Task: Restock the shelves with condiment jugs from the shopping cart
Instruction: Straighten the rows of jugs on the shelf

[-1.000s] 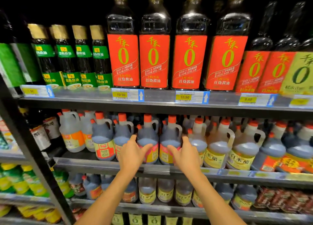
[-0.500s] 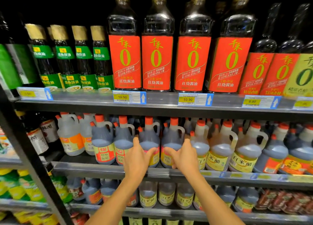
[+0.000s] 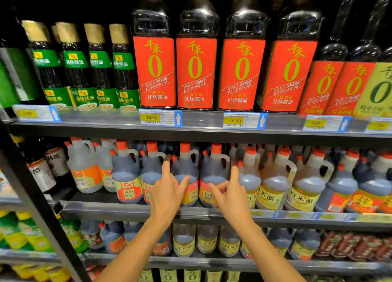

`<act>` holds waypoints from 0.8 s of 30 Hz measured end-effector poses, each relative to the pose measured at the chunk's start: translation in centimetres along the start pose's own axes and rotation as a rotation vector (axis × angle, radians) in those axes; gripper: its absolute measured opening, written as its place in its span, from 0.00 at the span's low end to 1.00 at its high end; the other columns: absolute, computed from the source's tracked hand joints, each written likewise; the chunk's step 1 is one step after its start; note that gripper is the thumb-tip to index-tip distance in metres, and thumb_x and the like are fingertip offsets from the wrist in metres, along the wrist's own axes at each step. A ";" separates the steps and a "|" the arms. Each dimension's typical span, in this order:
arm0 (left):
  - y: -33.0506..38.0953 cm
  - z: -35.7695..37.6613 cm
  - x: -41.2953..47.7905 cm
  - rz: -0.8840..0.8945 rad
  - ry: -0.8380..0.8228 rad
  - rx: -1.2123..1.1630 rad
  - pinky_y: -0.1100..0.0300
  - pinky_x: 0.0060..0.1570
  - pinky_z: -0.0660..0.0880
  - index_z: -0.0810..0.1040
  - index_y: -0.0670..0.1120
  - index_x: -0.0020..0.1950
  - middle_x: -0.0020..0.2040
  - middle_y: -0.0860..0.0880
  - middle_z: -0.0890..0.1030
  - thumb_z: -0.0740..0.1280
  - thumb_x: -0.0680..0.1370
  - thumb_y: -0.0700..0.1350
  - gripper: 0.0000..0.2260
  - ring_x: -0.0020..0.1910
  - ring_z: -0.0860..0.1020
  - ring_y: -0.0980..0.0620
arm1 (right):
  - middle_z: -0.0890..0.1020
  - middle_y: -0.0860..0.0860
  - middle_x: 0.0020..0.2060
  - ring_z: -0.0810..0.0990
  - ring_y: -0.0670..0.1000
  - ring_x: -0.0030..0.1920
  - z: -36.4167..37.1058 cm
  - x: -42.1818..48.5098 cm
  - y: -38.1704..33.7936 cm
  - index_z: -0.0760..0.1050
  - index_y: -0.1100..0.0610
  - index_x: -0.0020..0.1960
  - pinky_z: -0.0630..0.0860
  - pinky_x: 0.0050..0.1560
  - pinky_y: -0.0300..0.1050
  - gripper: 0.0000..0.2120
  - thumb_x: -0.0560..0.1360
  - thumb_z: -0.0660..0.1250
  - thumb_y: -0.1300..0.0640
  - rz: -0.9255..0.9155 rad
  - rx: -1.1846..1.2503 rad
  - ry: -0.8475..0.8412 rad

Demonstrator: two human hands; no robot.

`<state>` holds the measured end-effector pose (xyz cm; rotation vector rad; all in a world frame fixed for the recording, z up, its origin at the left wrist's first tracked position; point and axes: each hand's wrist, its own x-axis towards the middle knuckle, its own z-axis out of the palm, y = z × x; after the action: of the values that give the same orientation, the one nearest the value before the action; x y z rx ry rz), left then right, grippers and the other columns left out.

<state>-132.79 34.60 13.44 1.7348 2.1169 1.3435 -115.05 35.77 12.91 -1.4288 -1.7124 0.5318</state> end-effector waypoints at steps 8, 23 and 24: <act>-1.2 -1.8 4.9 -0.012 -0.087 0.018 0.49 0.42 0.79 0.75 0.52 0.64 0.32 0.48 0.81 0.61 0.80 0.49 0.14 0.38 0.81 0.45 | 0.79 0.49 0.29 0.81 0.58 0.38 -2.7 2.9 -2.6 0.64 0.55 0.45 0.77 0.42 0.55 0.10 0.84 0.58 0.53 0.012 -0.135 0.031; 1.1 -2.0 6.1 -0.099 -0.477 -0.371 0.61 0.24 0.70 0.67 0.50 0.63 0.29 0.45 0.81 0.68 0.80 0.44 0.14 0.19 0.72 0.52 | 0.84 0.59 0.37 0.81 0.59 0.30 -2.5 6.0 -4.3 0.63 0.62 0.60 0.75 0.27 0.44 0.06 0.84 0.51 0.65 0.318 0.277 -0.322; 1.1 -2.0 6.0 -0.096 -0.473 -0.365 0.60 0.24 0.71 0.67 0.51 0.63 0.29 0.46 0.81 0.69 0.79 0.44 0.16 0.19 0.72 0.52 | 0.84 0.60 0.38 0.81 0.59 0.29 -2.1 6.1 -4.3 0.63 0.62 0.61 0.75 0.26 0.44 0.06 0.84 0.51 0.65 0.325 0.286 -0.332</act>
<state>-135.20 38.44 17.96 1.5802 1.5681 1.0742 -116.03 40.02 19.28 -1.4720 -1.5740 1.1997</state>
